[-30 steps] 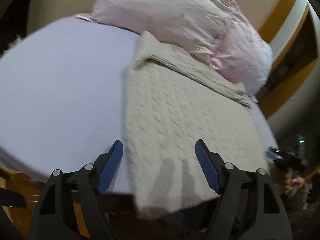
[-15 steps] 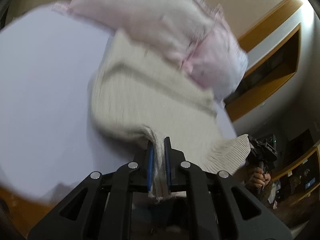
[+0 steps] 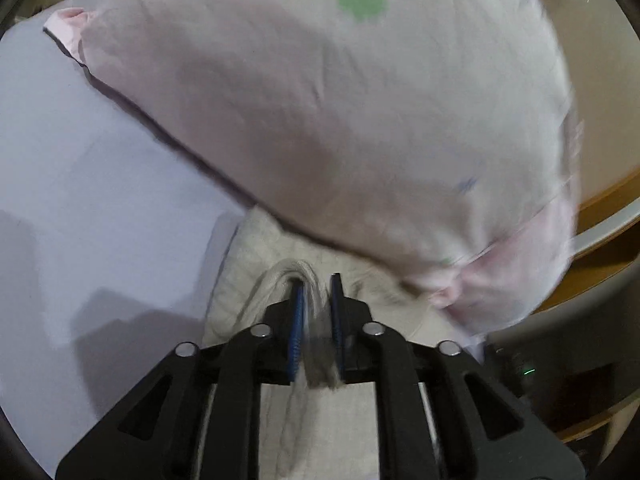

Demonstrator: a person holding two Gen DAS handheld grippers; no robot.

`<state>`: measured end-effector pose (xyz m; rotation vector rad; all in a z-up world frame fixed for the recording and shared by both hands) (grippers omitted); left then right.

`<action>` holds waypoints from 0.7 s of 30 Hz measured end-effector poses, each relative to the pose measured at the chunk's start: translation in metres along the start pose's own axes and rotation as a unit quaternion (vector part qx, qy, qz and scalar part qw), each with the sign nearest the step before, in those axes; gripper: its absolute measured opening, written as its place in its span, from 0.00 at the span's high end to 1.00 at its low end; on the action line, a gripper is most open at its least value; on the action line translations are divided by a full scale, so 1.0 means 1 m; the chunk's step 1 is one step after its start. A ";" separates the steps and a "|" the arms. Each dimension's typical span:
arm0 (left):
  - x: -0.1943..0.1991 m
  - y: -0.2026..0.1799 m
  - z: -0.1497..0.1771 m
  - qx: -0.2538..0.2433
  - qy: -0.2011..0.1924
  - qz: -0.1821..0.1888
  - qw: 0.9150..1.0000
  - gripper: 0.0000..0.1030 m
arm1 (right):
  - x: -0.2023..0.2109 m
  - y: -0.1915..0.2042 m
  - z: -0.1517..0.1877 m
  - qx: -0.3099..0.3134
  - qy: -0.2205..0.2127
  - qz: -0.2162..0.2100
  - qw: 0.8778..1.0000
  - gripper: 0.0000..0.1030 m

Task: Fold small clothes

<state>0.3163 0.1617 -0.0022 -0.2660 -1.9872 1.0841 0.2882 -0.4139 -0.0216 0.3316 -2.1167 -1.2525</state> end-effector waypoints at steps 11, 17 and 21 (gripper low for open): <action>0.042 0.013 0.042 -0.098 0.024 -0.051 0.994 0.21 | 0.024 0.035 0.021 0.166 -0.064 -0.015 0.984 0.22; 0.017 0.029 0.048 -0.072 0.055 -0.061 0.994 0.38 | 0.010 0.053 0.029 0.199 -0.047 -0.016 0.979 0.22; 0.010 0.044 0.042 -0.006 0.065 -0.045 0.997 0.85 | 0.007 0.051 0.029 0.187 -0.037 -0.025 0.981 0.22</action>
Point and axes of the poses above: each gripper's, at about its wrist camera, not at the fingertips, and x roughly against the way its jaws point, y to its left, z to its underside, the point moved 2 cm from there along -x, roughly the way its jaws point, and after that the axes turned 7 degrees about x, right-handed, at the moved point
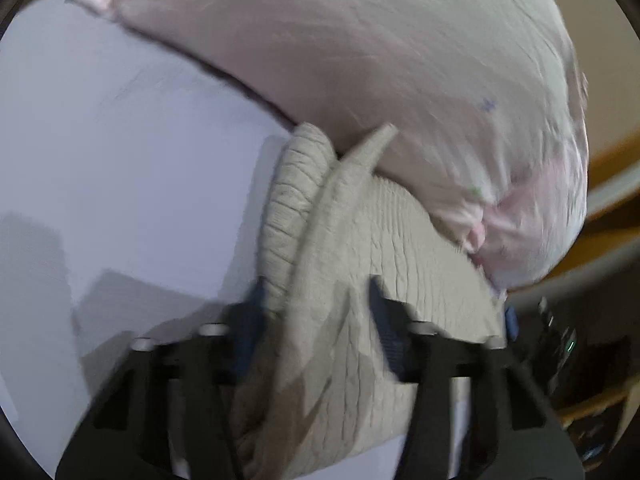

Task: Fold small clothes

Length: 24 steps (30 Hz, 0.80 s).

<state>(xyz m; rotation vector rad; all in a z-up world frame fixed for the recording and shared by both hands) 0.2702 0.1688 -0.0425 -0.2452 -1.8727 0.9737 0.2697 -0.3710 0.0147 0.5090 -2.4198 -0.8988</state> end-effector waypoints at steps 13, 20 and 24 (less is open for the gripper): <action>-0.026 -0.218 0.067 -0.077 0.045 0.238 0.967 0.86 | 0.030 -0.016 -0.028 -0.008 -0.032 0.001 0.999 0.22; -0.204 -0.278 0.145 -0.026 0.289 0.231 0.929 0.80 | 0.057 -0.054 -0.045 -0.005 -0.031 0.104 0.994 0.22; -0.155 -0.269 0.128 -0.039 0.246 0.327 0.912 0.53 | 0.055 -0.062 -0.048 -0.033 0.011 0.069 0.997 0.09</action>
Point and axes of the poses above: each gripper's, at about its wrist camera, not at the fingertips, and x roughly against the way its jaws point, y to its left, z to its underside, the point moved 2 cm from there along -x, roughly the way its jaws point, and after that the axes turned 7 degrees about x, right-handed, at the moved point
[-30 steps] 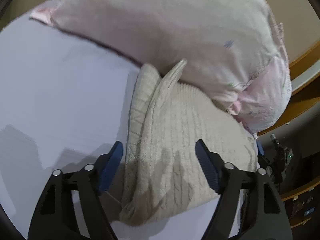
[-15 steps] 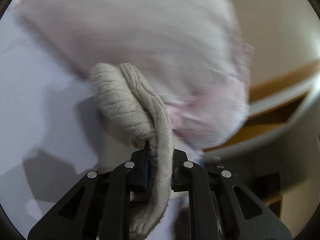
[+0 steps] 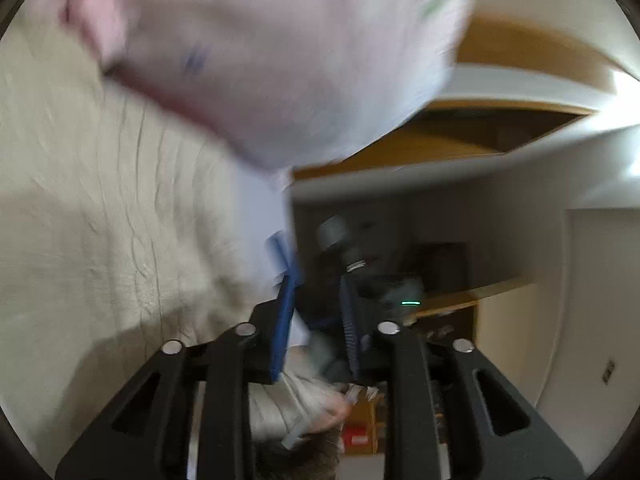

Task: Fold small clothes

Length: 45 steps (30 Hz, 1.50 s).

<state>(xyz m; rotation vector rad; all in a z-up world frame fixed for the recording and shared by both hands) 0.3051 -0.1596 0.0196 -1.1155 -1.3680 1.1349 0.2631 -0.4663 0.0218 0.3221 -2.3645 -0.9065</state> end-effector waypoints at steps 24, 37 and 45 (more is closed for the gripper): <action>0.082 0.034 0.039 -0.150 -0.105 -0.353 0.918 0.62 | -0.062 0.023 0.054 -0.006 0.175 -0.123 0.977 0.69; 0.218 0.008 0.068 -0.182 -0.201 -0.375 0.886 0.85 | -0.047 0.066 0.068 0.079 0.125 -0.034 0.988 0.37; 0.133 -0.014 0.097 -0.276 -0.160 -0.355 0.879 0.34 | -0.057 0.098 0.103 0.155 0.196 0.016 0.968 0.77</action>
Point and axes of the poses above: each gripper's, at about its wrist camera, not at the fingertips, and x roughly against the way its jaws point, y to its left, z to its underside, the point moved 2 cm from there along -x, roughly the way its jaws point, and after that the axes turned 7 degrees about x, right-handed, at the moved point
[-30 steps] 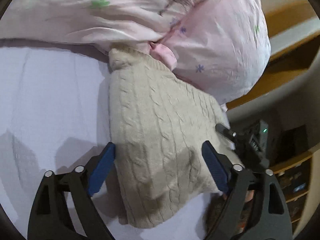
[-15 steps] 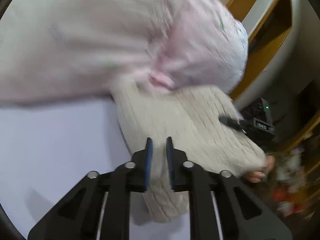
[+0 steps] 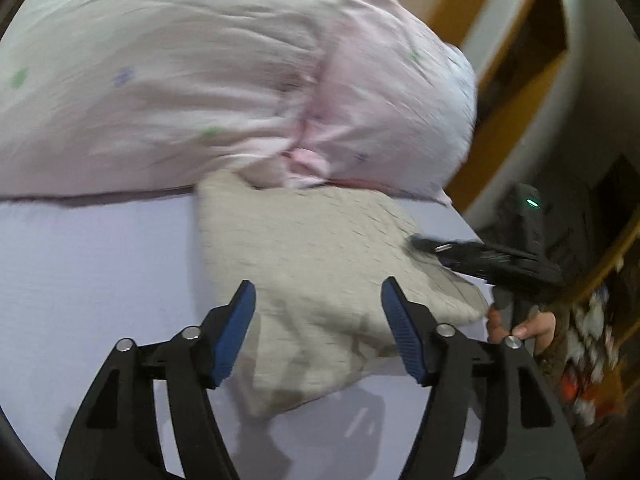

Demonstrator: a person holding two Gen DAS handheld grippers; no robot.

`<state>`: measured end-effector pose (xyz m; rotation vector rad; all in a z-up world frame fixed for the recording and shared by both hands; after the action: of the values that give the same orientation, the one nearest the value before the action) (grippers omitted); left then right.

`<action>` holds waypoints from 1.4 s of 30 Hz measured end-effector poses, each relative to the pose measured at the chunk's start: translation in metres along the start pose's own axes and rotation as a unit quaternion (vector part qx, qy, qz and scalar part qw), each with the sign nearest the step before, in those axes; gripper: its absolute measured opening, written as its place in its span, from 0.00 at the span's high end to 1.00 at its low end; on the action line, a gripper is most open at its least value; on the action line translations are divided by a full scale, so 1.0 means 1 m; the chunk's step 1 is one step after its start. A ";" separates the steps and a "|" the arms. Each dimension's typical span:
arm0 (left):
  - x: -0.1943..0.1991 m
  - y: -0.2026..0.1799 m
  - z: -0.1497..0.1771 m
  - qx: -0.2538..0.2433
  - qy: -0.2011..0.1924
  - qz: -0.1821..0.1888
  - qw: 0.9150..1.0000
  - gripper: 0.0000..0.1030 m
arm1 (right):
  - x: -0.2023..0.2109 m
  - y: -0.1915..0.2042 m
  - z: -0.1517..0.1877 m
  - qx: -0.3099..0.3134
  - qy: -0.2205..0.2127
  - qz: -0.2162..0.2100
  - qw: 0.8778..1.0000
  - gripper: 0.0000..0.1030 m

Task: Fold small clothes

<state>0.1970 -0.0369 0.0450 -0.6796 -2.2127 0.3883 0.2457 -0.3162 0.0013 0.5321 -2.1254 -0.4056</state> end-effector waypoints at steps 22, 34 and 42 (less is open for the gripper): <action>-0.004 -0.010 0.064 -0.007 0.027 -0.029 0.999 0.27 | 0.033 0.009 0.067 0.050 -0.023 0.062 0.997 0.88; -0.009 -0.002 0.092 -0.002 0.024 -0.211 0.977 0.01 | 0.066 0.054 0.118 0.124 -0.044 0.213 0.968 0.02; -0.028 0.003 0.099 -0.008 0.053 -0.240 0.969 0.01 | 0.019 0.049 0.120 0.111 0.028 0.240 0.964 0.02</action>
<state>0.1396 -0.0563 -0.0378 -0.1518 -2.1883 0.0845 0.1259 -0.2730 -0.0300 0.1336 -2.1679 0.1210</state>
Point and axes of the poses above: each gripper's, at about its wrist camera, not at the fingertips, and x roughly against the way its jaws point, y to its left, z to its underside, the point moved 2 cm from there along -x, roughly the way its jaws point, and after that the axes turned 7 degrees about x, right-handed, at the moved point
